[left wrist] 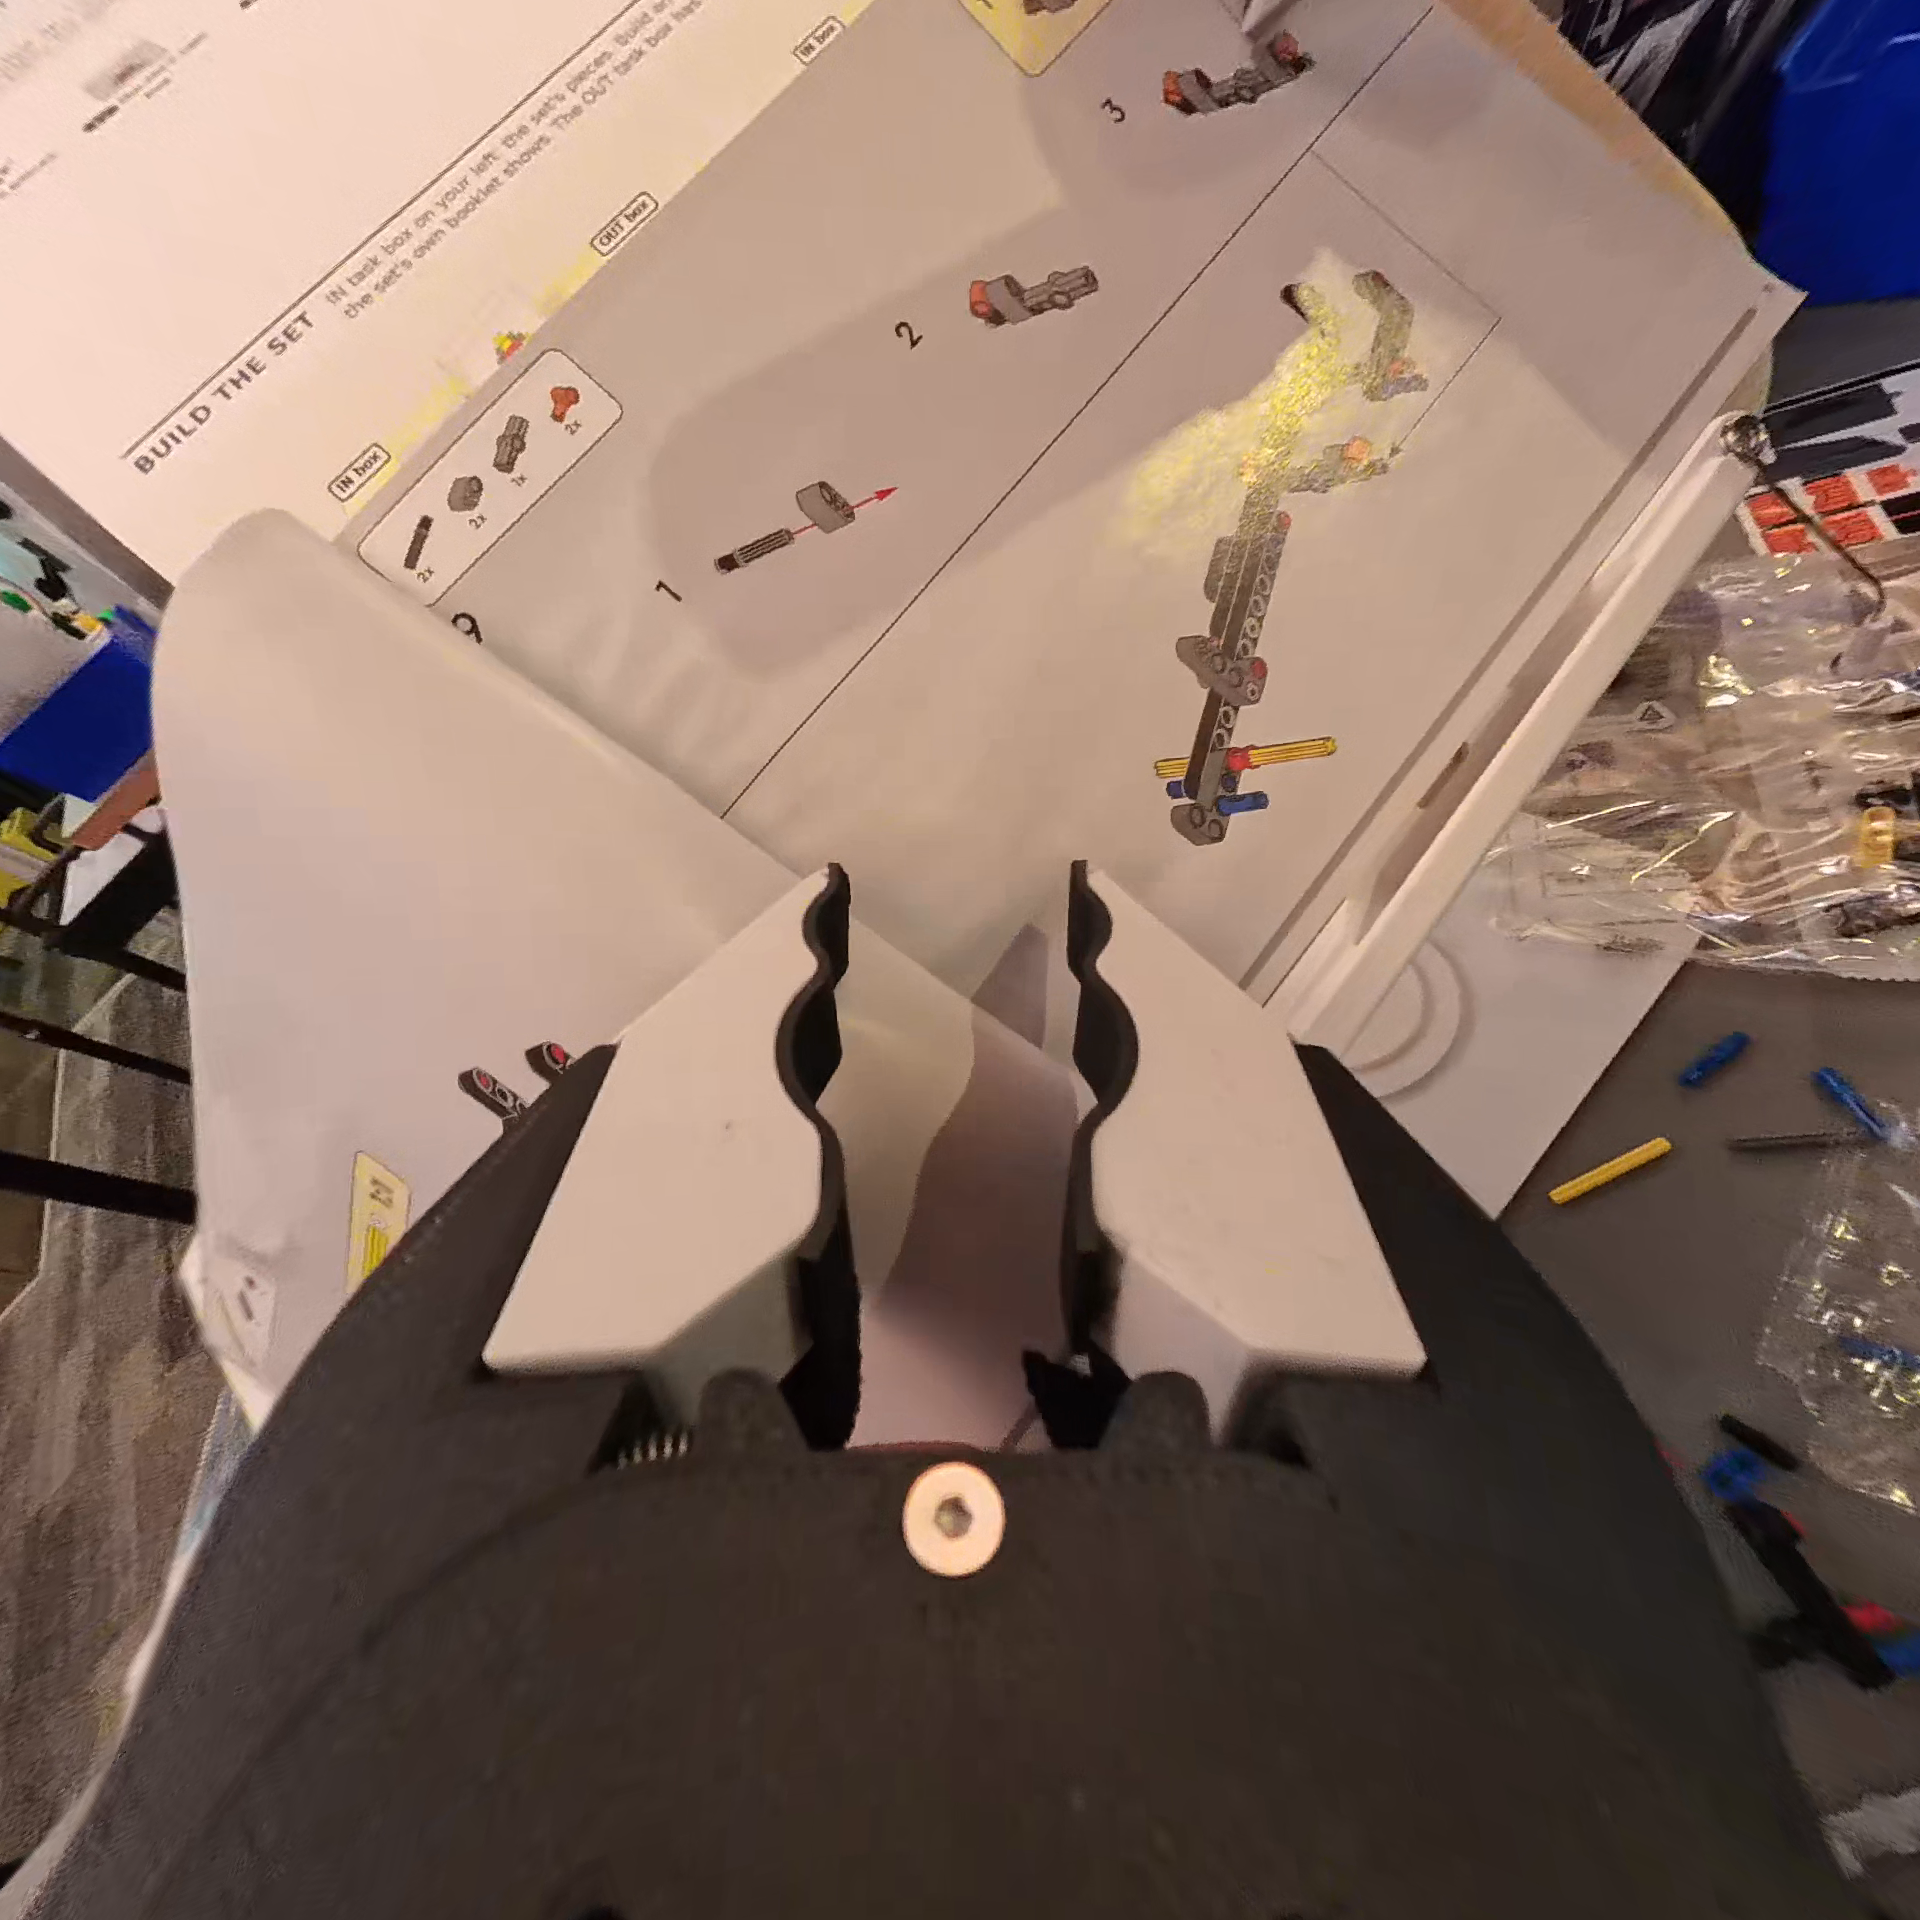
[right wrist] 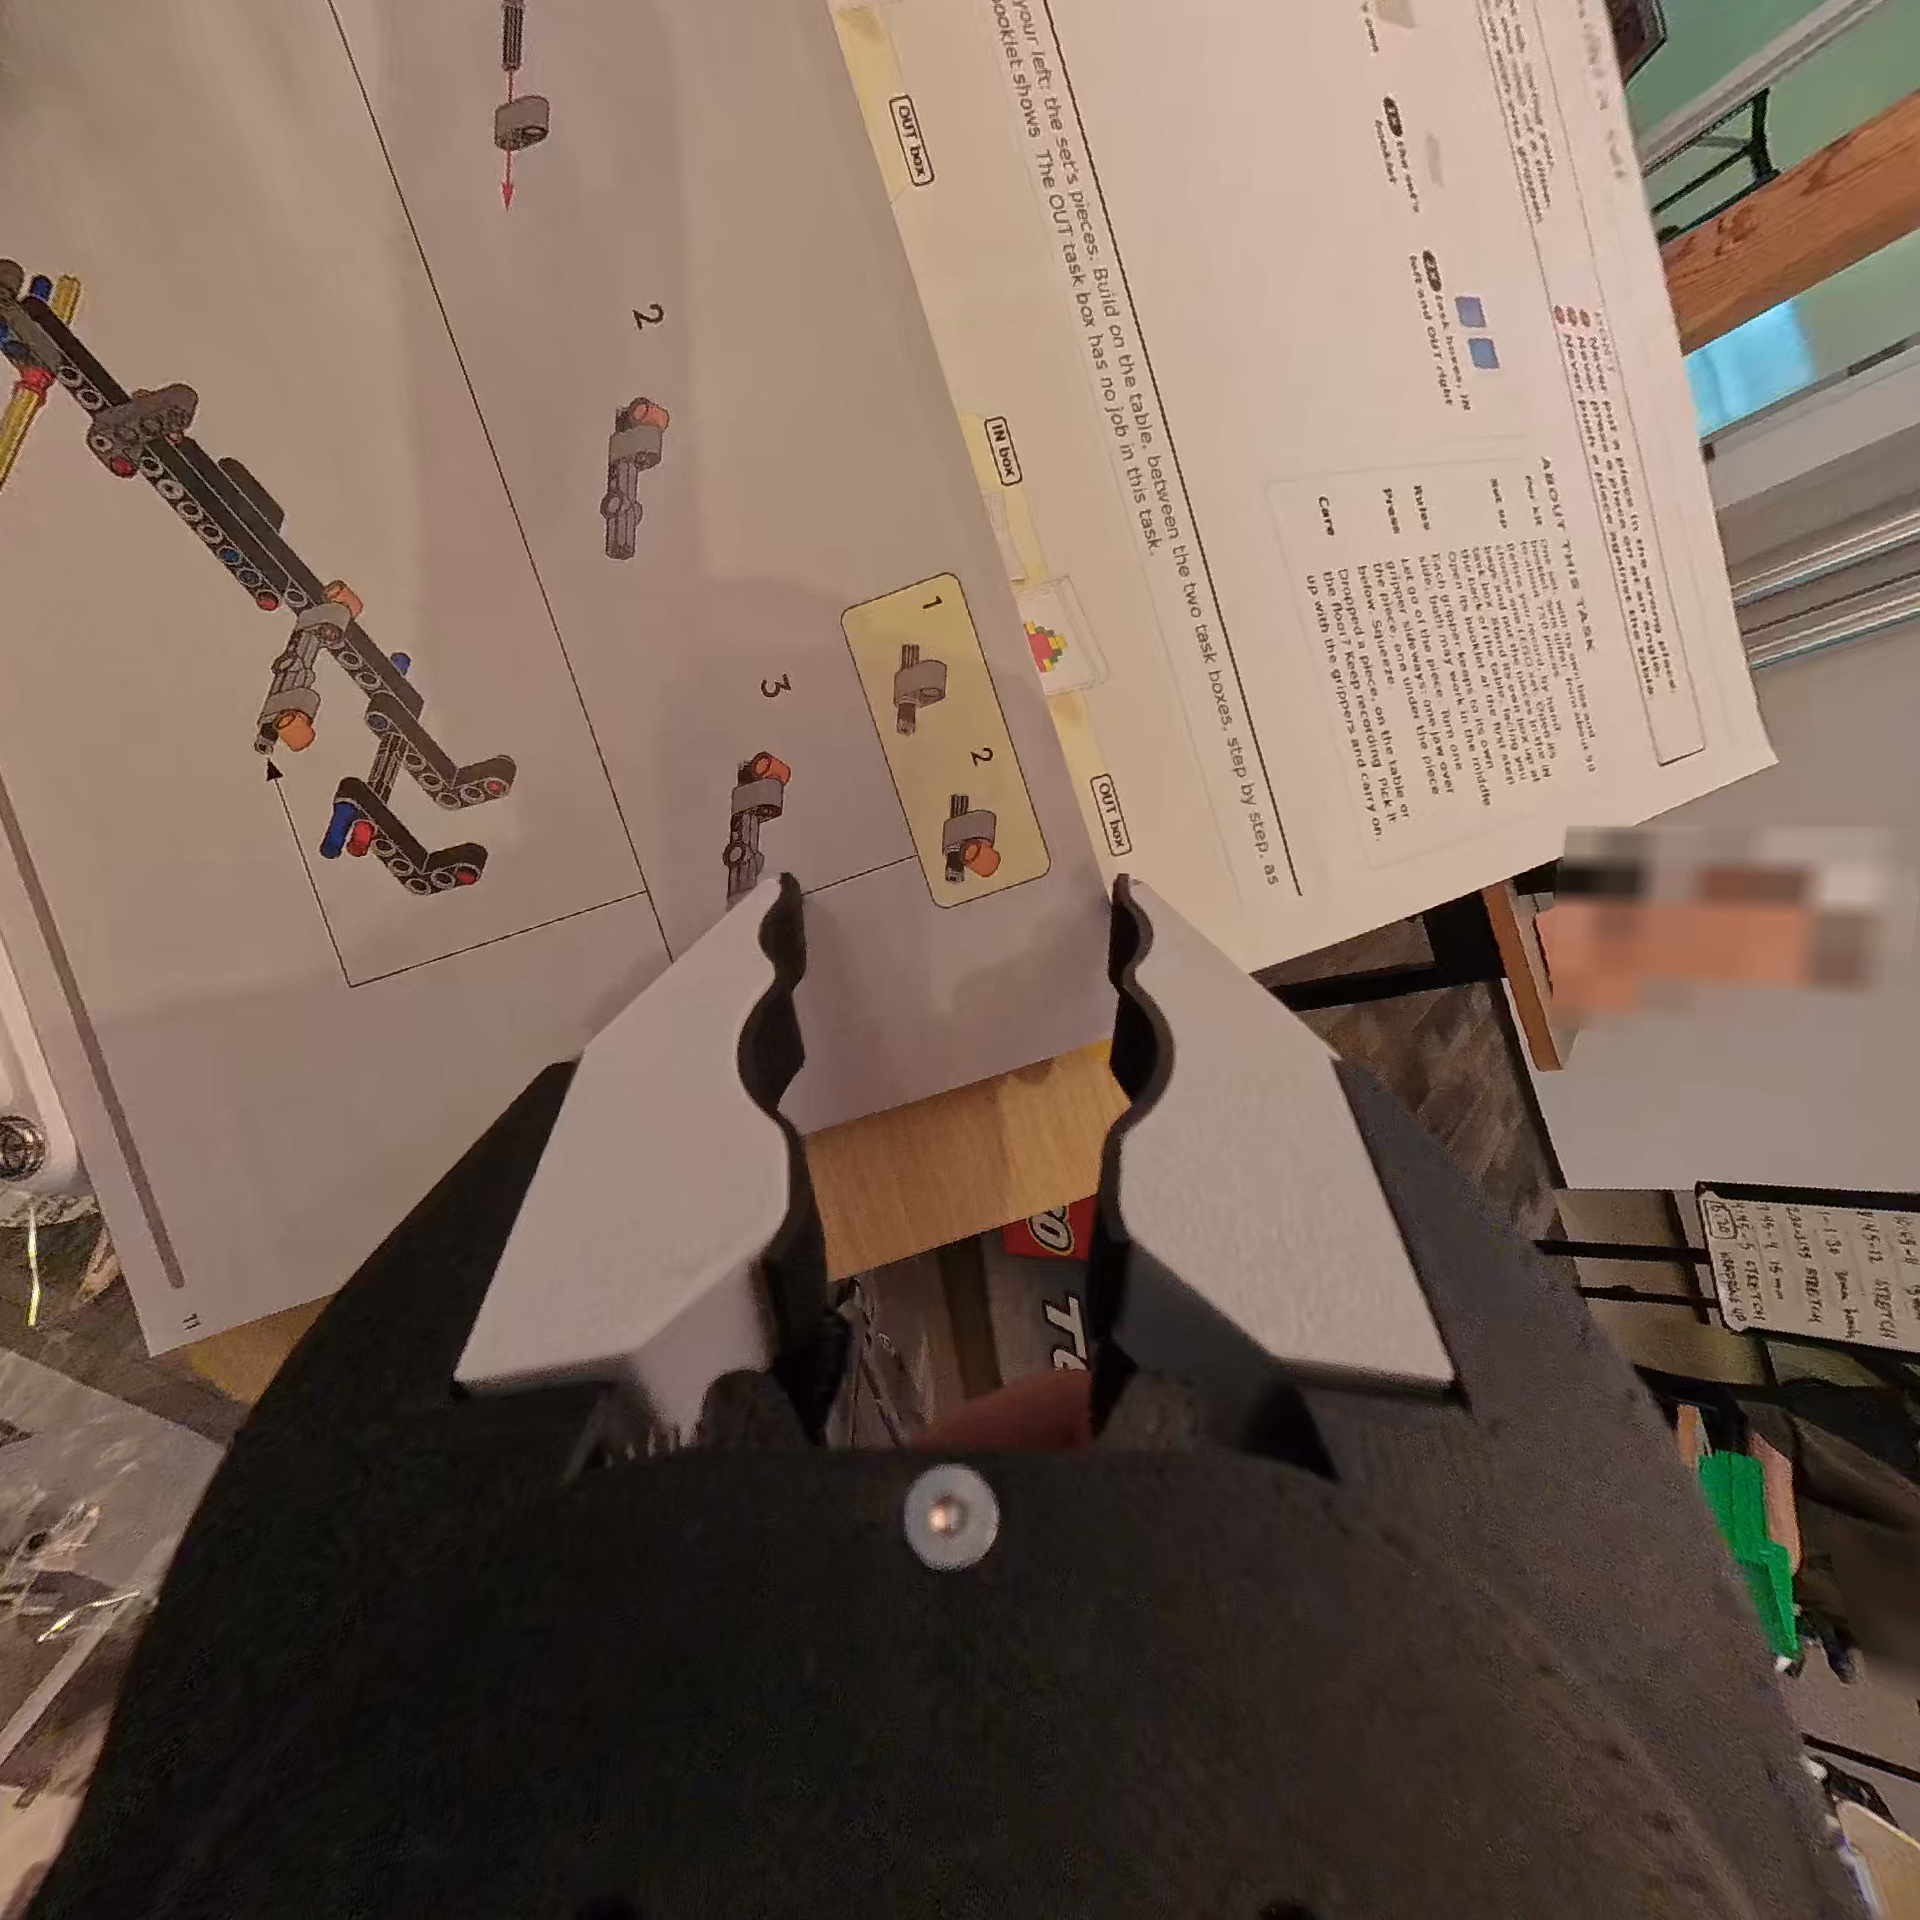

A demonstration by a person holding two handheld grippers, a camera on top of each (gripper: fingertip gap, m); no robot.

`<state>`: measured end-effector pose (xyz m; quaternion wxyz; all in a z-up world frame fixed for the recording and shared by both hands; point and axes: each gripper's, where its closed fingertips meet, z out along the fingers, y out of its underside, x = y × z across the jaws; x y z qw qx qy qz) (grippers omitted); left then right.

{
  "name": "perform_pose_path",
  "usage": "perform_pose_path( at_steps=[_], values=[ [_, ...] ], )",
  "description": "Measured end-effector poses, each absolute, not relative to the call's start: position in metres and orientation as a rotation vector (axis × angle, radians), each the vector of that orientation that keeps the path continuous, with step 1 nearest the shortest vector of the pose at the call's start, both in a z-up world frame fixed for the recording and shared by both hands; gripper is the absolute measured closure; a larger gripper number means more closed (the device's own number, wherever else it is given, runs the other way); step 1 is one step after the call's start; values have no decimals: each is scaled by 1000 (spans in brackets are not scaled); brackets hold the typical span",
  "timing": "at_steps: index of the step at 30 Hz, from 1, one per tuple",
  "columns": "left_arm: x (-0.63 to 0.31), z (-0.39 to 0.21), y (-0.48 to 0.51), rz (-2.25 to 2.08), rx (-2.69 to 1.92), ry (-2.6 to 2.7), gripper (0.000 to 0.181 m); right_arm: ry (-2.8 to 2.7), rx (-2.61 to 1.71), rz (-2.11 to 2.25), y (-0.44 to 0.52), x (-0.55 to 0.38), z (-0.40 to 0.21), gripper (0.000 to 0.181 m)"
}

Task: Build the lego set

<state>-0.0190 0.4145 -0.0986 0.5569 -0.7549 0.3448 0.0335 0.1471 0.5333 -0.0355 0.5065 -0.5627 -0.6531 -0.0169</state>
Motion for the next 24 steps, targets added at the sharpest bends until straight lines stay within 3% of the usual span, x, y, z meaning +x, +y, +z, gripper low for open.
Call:
perform_pose_path(
  at_steps=[6,17,24],
  values=[
    [-14,-103,415,114,-1754,826,132,-1550,-1313,-69,535,148,-32,131],
    [-13,-104,415,133,-1749,842,130,-1475,-1317,-1,536,147,-32,131],
    [-13,-104,414,133,-1752,842,130,-1410,-1309,14,540,148,-27,147]
  ],
)
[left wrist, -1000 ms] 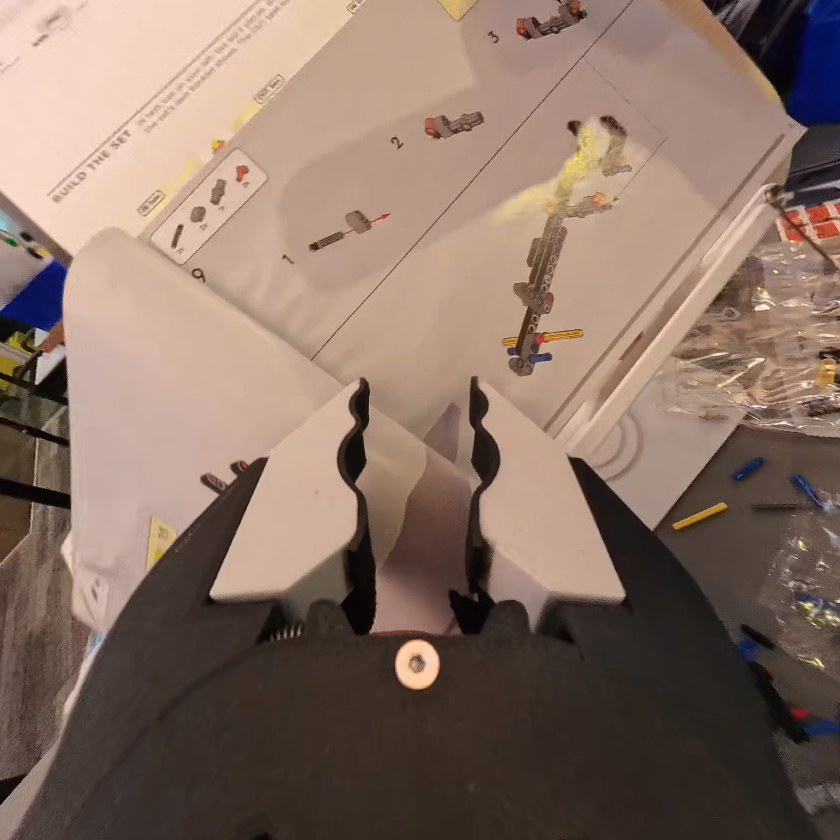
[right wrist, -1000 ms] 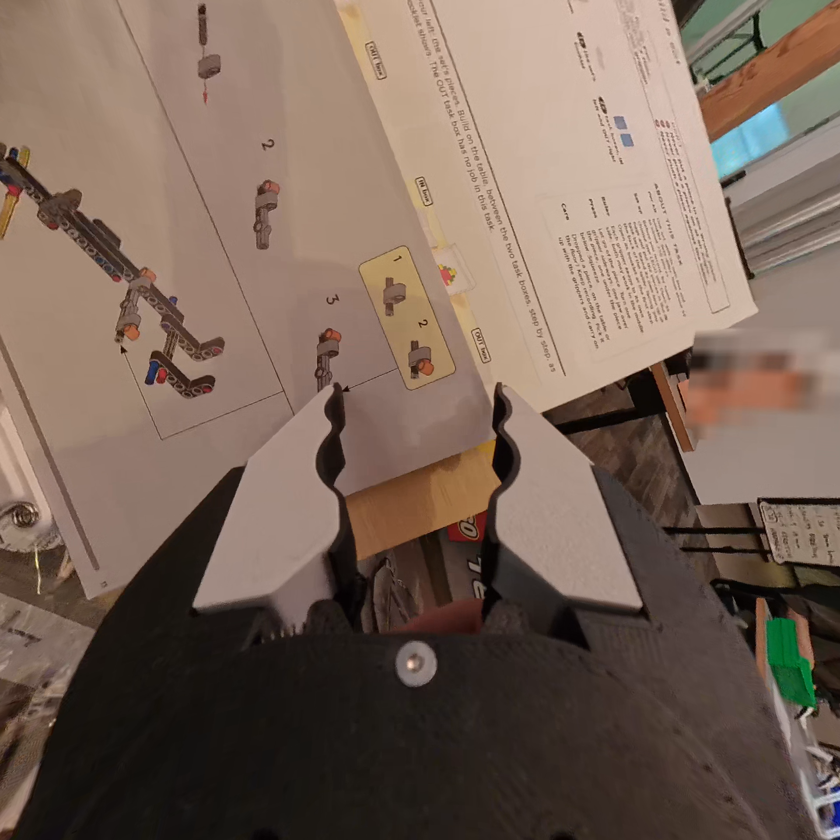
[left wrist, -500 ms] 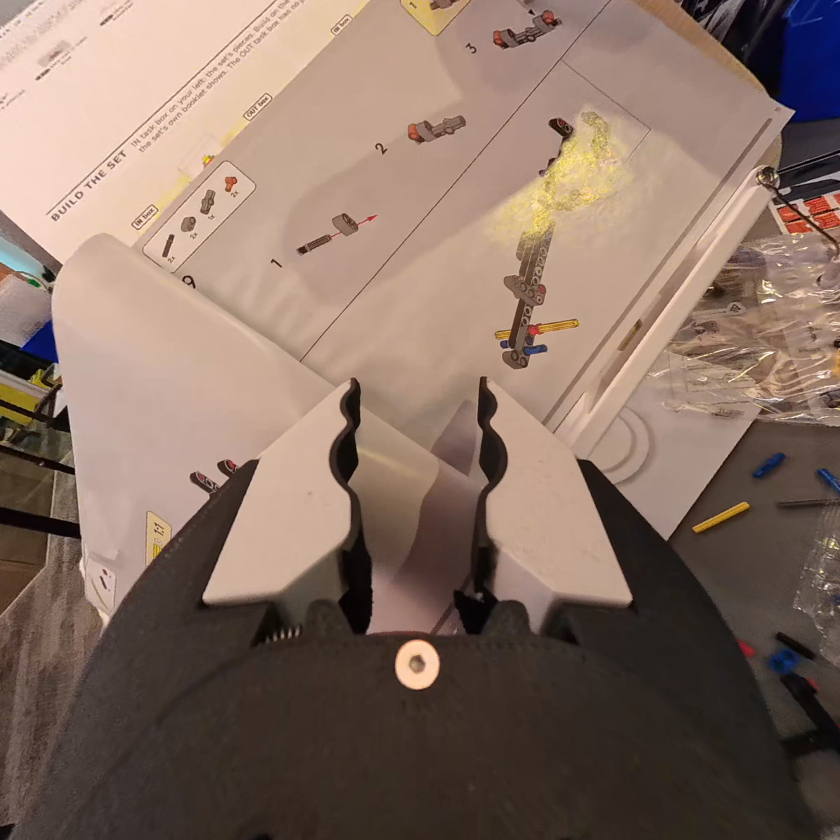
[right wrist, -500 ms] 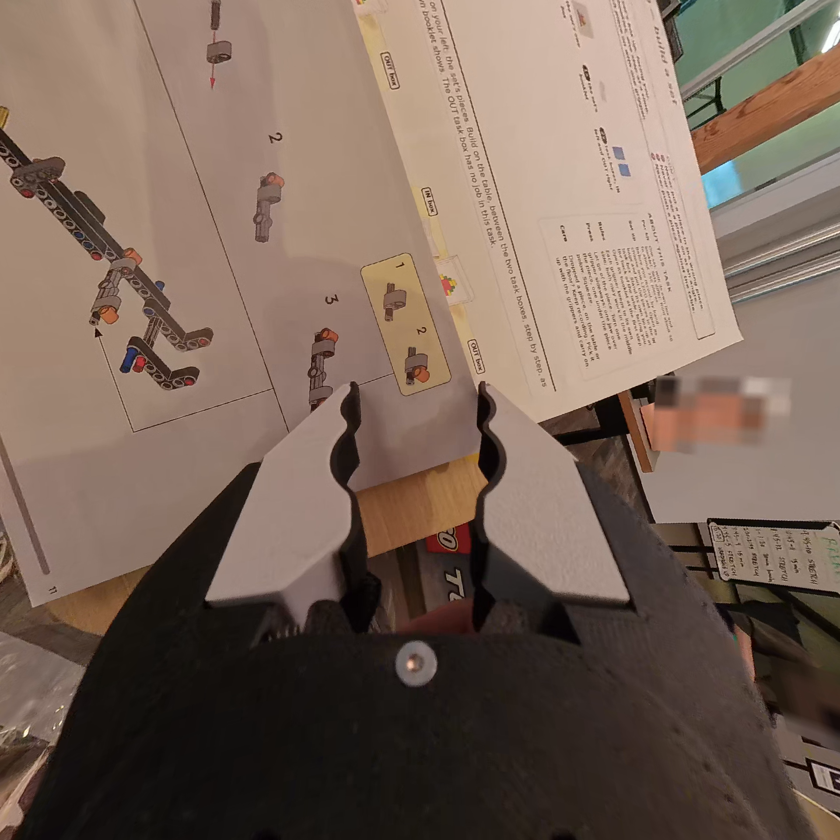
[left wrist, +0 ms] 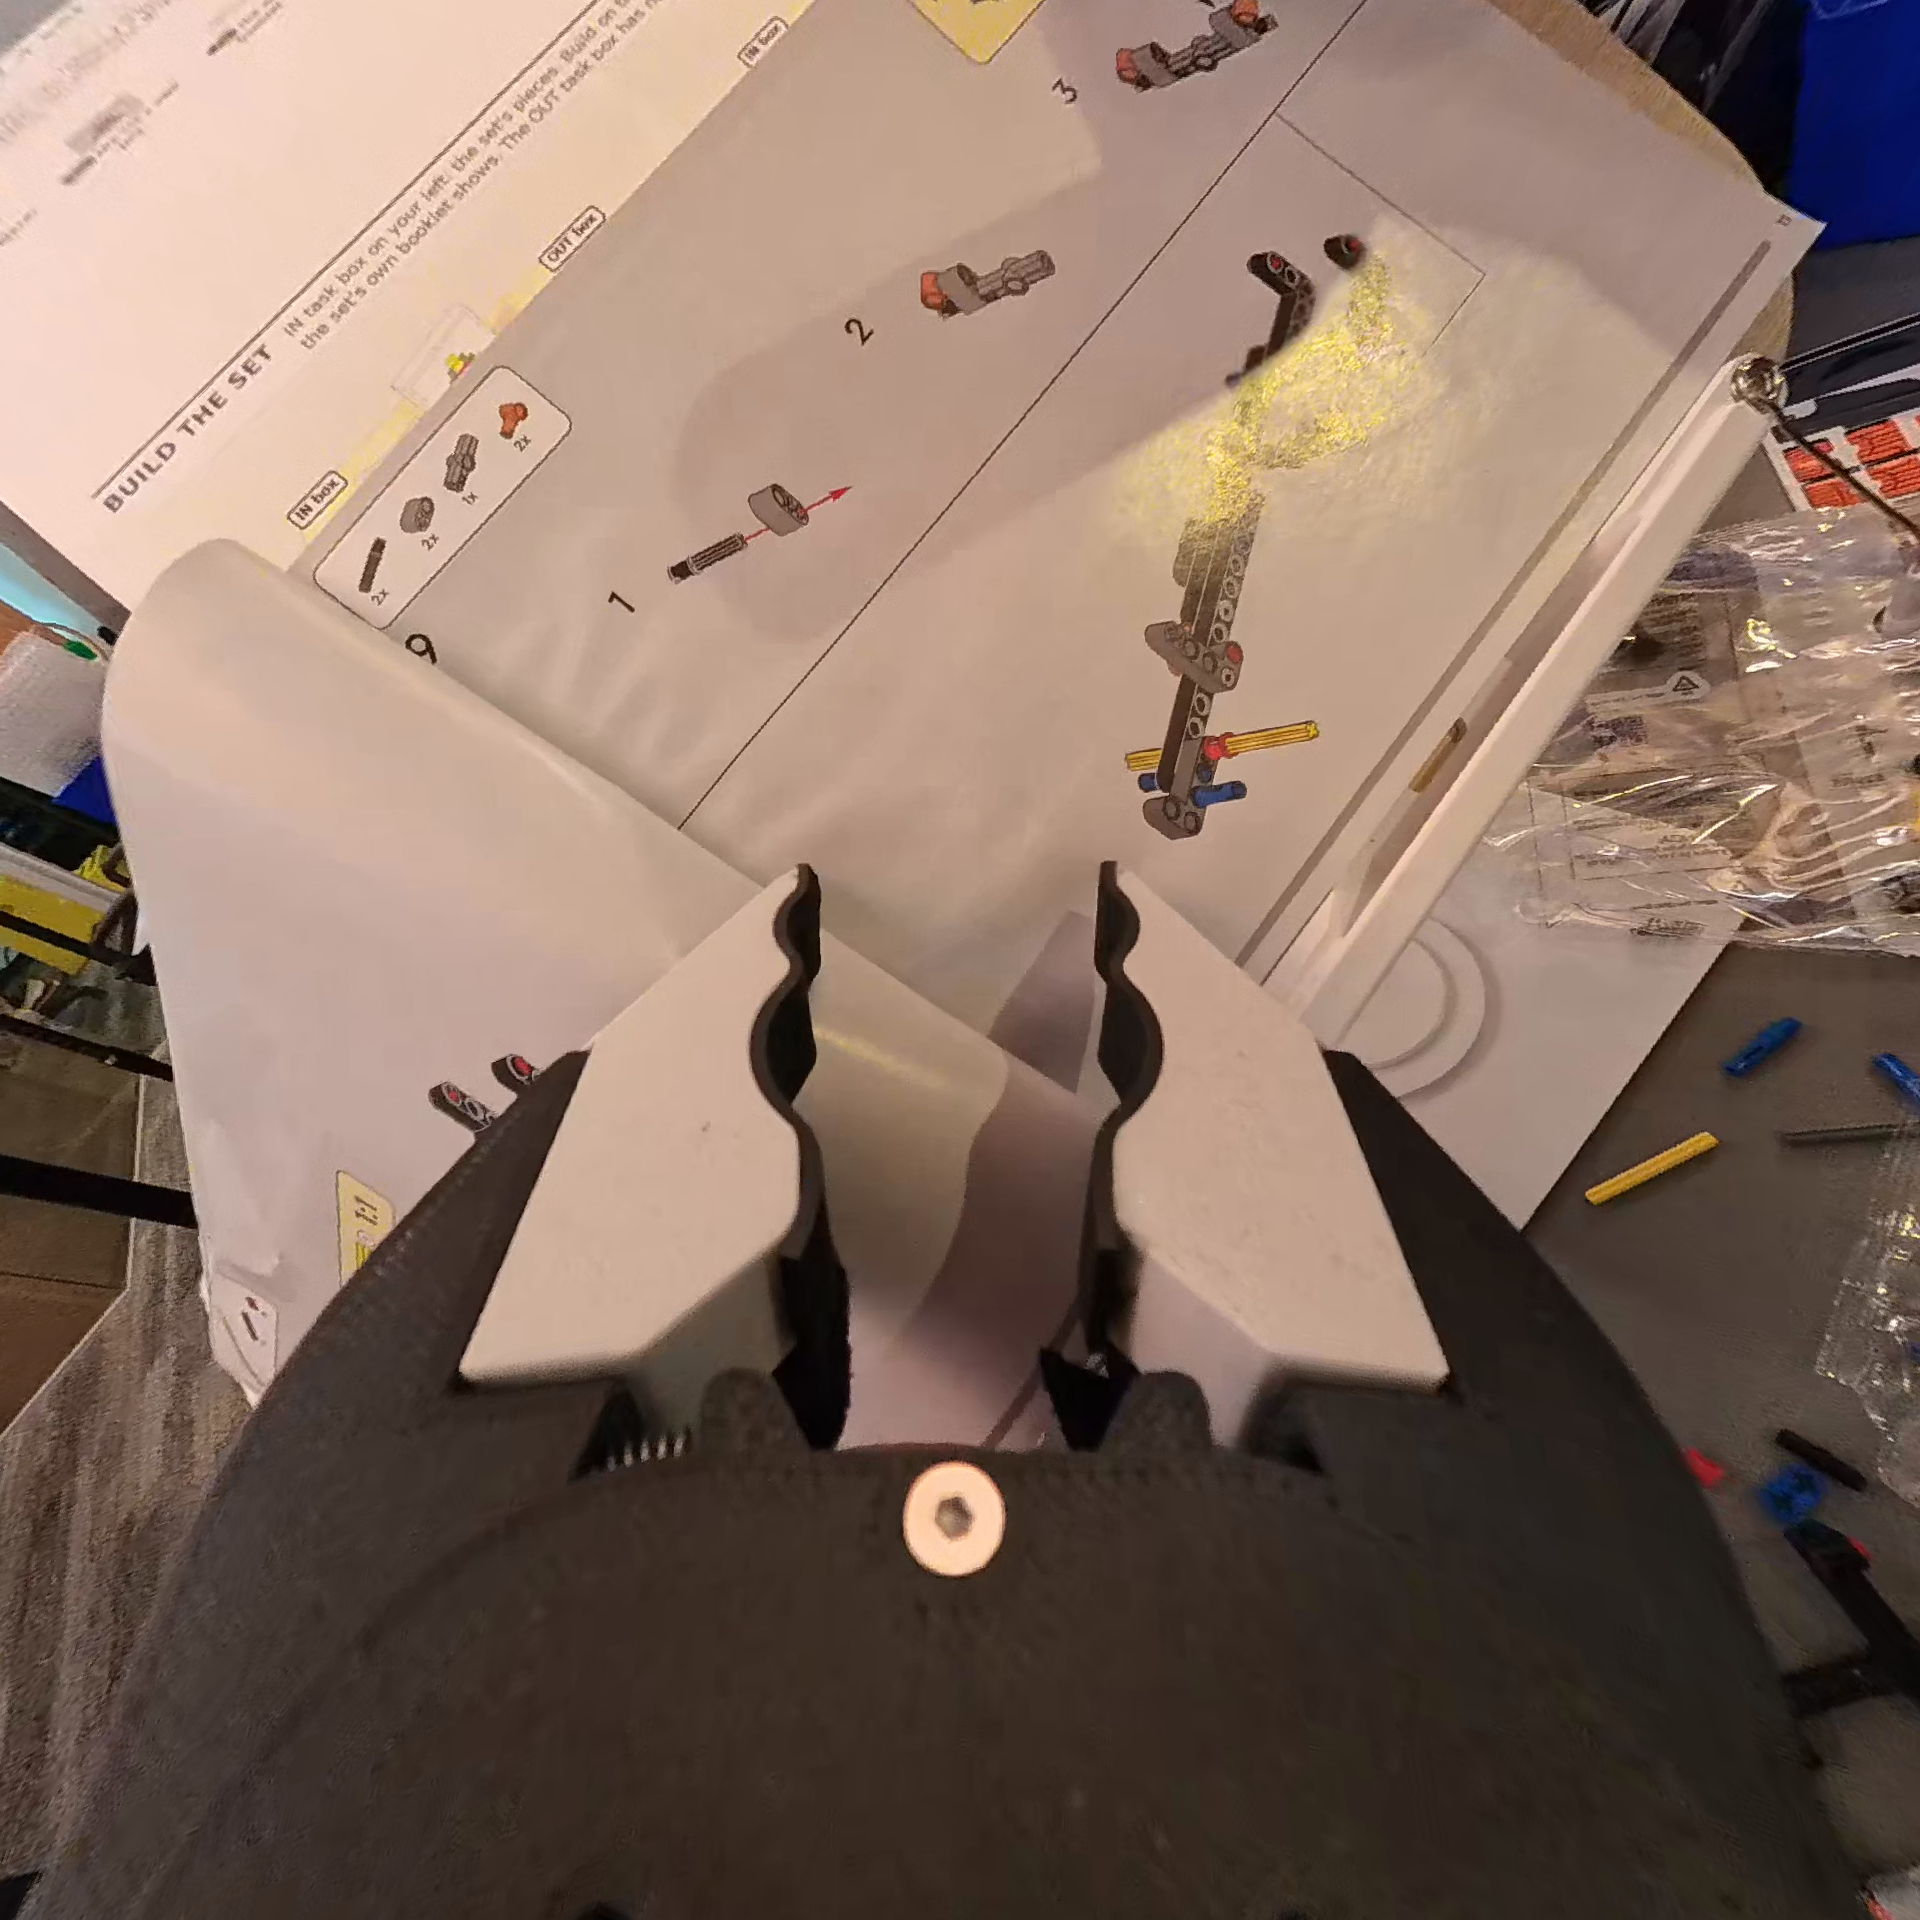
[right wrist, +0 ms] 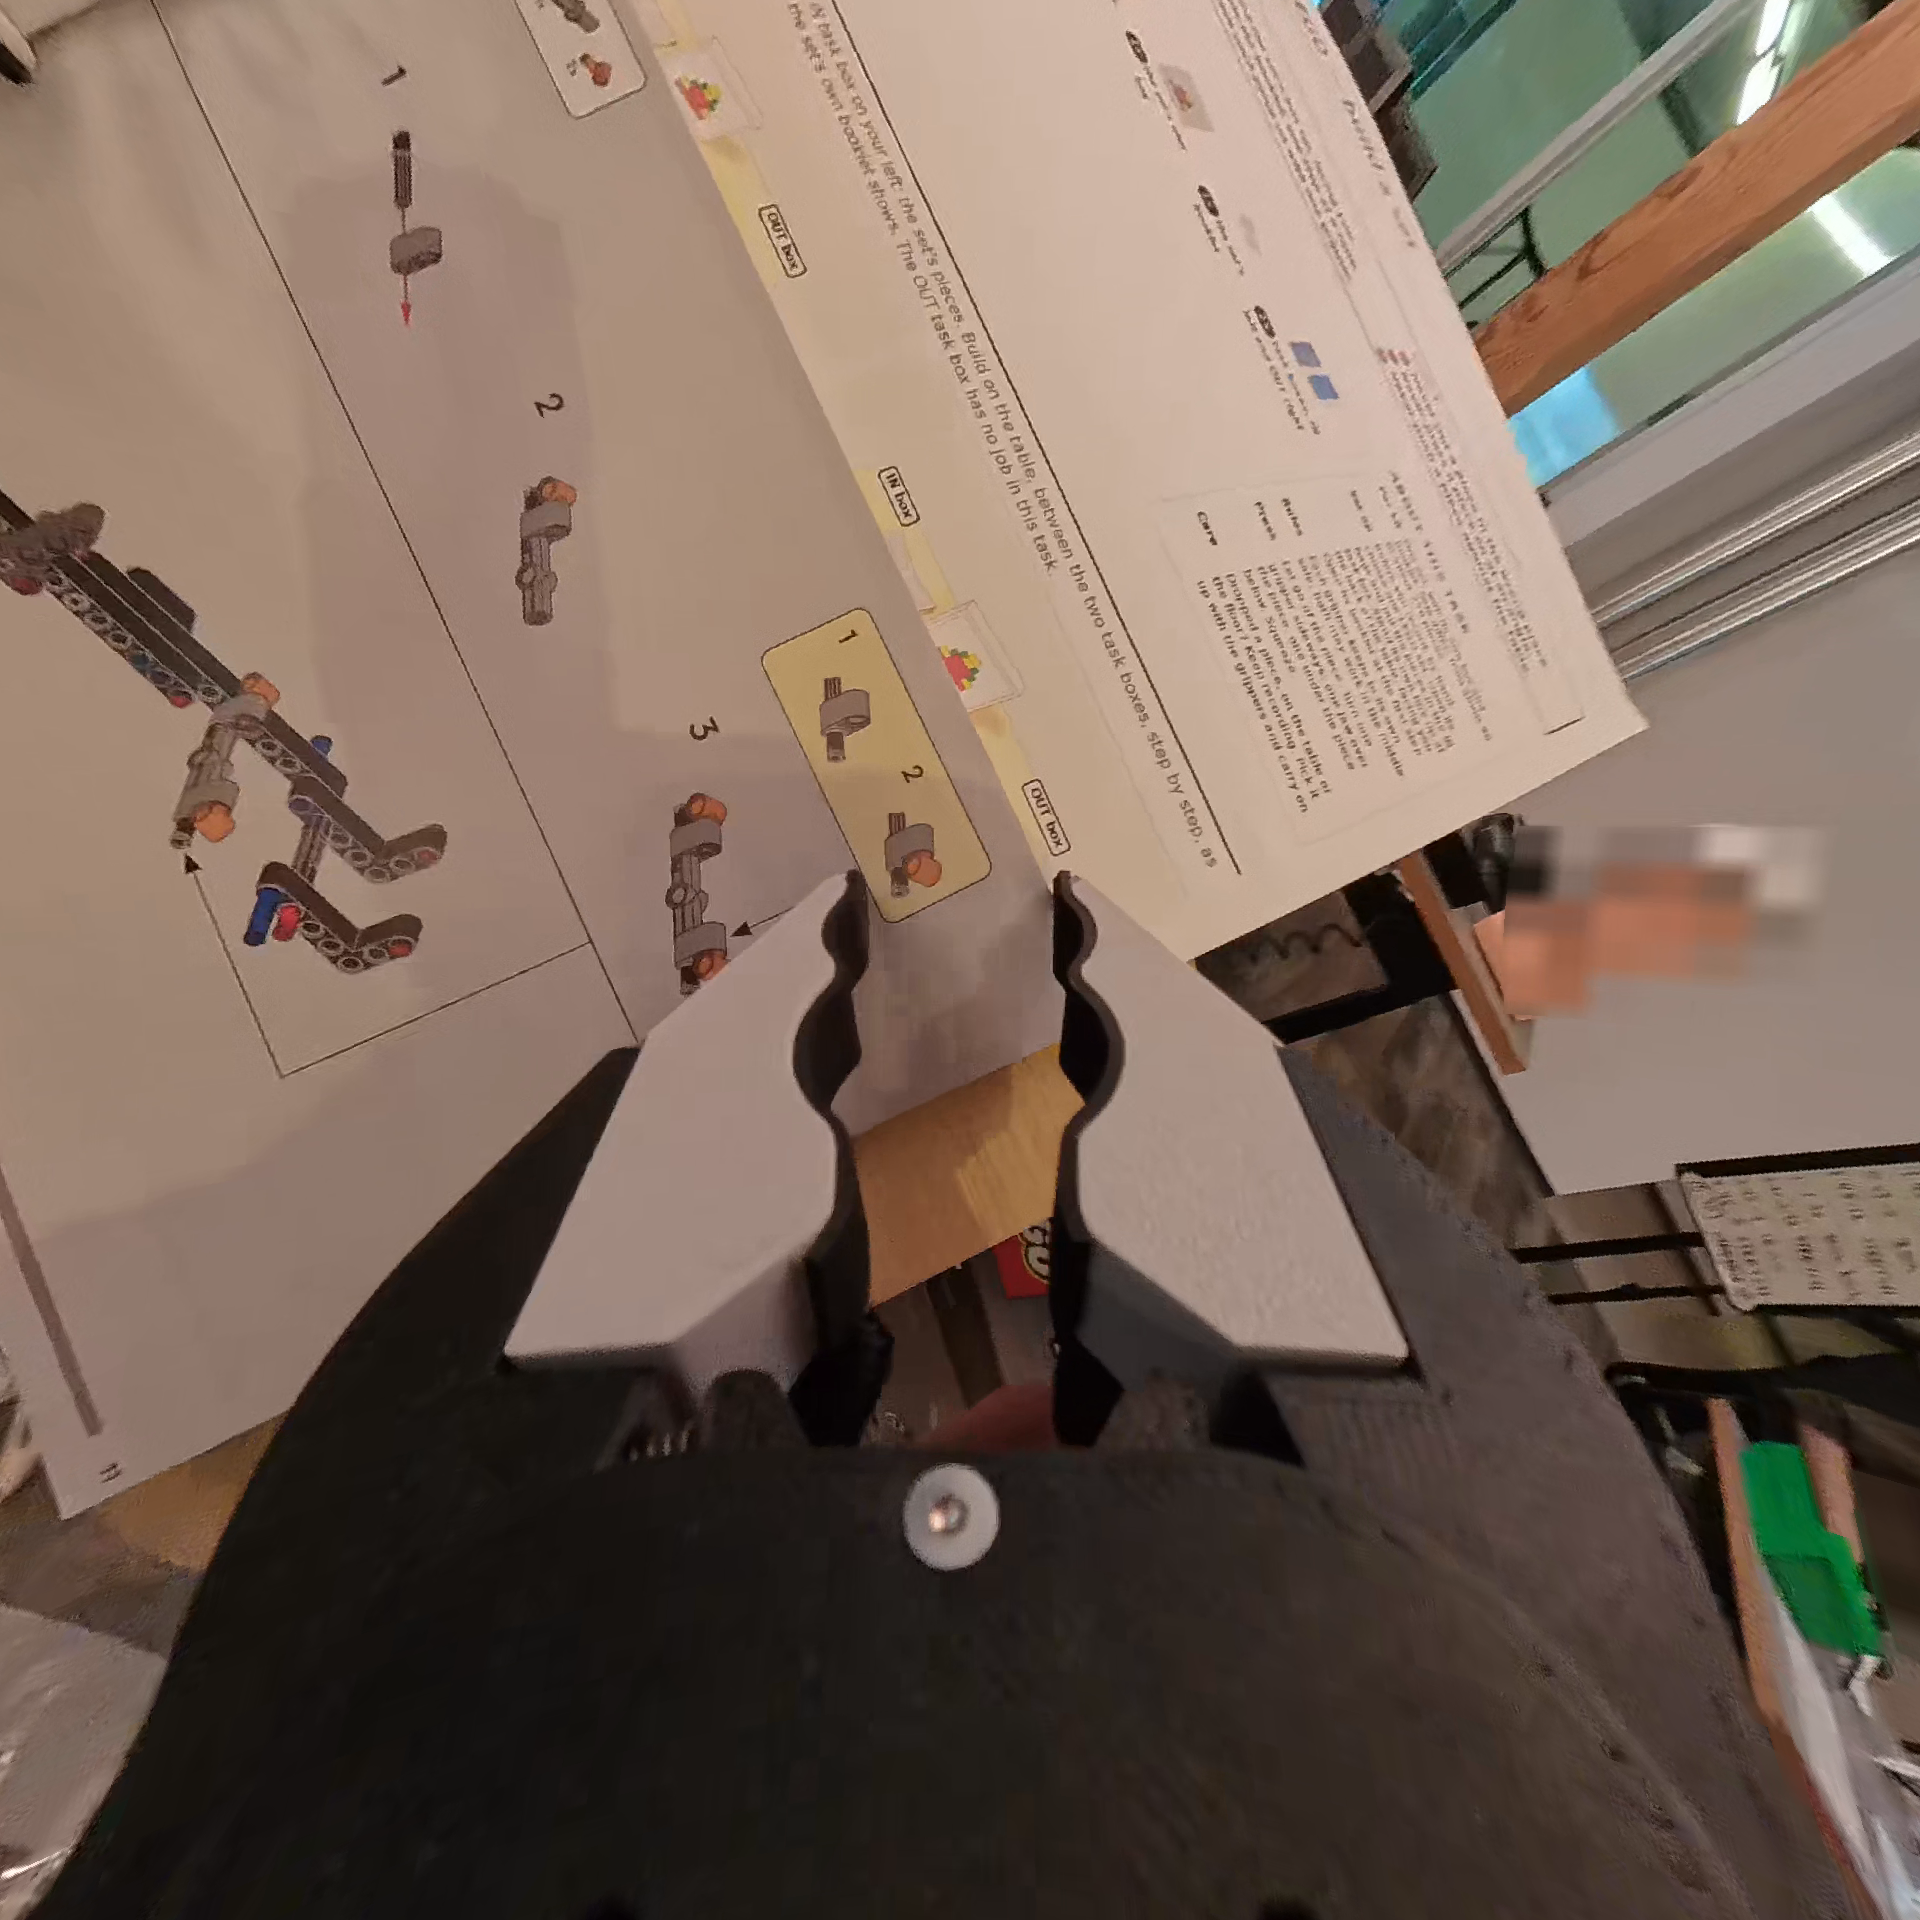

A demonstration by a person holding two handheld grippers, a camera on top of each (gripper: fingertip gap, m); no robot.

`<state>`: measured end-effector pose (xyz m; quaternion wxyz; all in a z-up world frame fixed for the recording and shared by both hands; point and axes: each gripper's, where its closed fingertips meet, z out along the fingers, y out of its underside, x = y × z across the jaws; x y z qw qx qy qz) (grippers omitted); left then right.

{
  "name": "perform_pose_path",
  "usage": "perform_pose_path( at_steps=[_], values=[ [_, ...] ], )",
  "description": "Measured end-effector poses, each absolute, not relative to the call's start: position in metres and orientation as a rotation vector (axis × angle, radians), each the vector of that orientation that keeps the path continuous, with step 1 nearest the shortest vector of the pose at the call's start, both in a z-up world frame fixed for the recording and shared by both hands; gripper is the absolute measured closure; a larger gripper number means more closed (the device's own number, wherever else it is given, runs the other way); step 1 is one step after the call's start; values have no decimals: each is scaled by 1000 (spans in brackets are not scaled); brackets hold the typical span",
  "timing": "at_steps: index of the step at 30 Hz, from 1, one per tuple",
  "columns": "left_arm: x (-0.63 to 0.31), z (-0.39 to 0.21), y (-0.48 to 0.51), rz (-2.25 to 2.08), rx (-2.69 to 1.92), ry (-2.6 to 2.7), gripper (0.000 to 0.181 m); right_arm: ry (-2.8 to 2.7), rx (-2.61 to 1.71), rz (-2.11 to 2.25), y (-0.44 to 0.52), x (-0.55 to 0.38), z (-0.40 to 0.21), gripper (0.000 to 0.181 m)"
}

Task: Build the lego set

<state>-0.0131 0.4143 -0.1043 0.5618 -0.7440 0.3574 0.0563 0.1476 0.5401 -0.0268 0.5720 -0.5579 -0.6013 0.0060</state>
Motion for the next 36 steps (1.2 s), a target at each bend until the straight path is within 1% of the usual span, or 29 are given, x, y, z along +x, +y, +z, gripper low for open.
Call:
perform_pose_path(
  at_steps=[2,8,10,12,15,18,19,21,22,25,27,29,33,36],
  values=[
    [-13,-105,414,134,-1749,841,129,-1391,-1274,-26,541,148,-25,153],
    [-13,-105,415,140,-1750,838,129,-1270,-1192,-71,537,148,-24,143],
    [-13,-105,415,145,-1748,837,128,-1237,-1184,-56,535,147,-28,148],
    [-13,-106,415,145,-1749,839,127,-1231,-1215,20,534,145,-34,161],
    [-13,-106,415,149,-1756,845,127,-1252,-1254,89,532,144,-35,167],
    [-13,-105,414,139,-1757,842,128,-1271,-1221,37,526,145,-33,166],
    [-13,-105,414,138,-1758,841,128,-1293,-1199,26,520,143,-33,174],
    [-13,-105,413,134,-1761,836,128,-1317,-1179,31,507,140,-35,177],
    [-13,-104,413,132,-1763,829,129,-1323,-1180,54,500,138,-36,181],
    [-8,-99,411,87,-1771,804,127,-1312,-1189,156,481,133,-36,181],
    [-3,-82,408,72,-1709,782,129,-1314,-1174,223,467,128,-34,181],
    [11,-65,402,-19,-1672,760,130,-1326,-1168,271,453,123,-35,181],
    [47,-34,392,-381,-1624,681,128,-1359,-1106,254,426,109,-38,181],
    [62,-22,396,-600,-1620,609,125,-1407,-1045,199,407,96,-45,181]
  ],
)
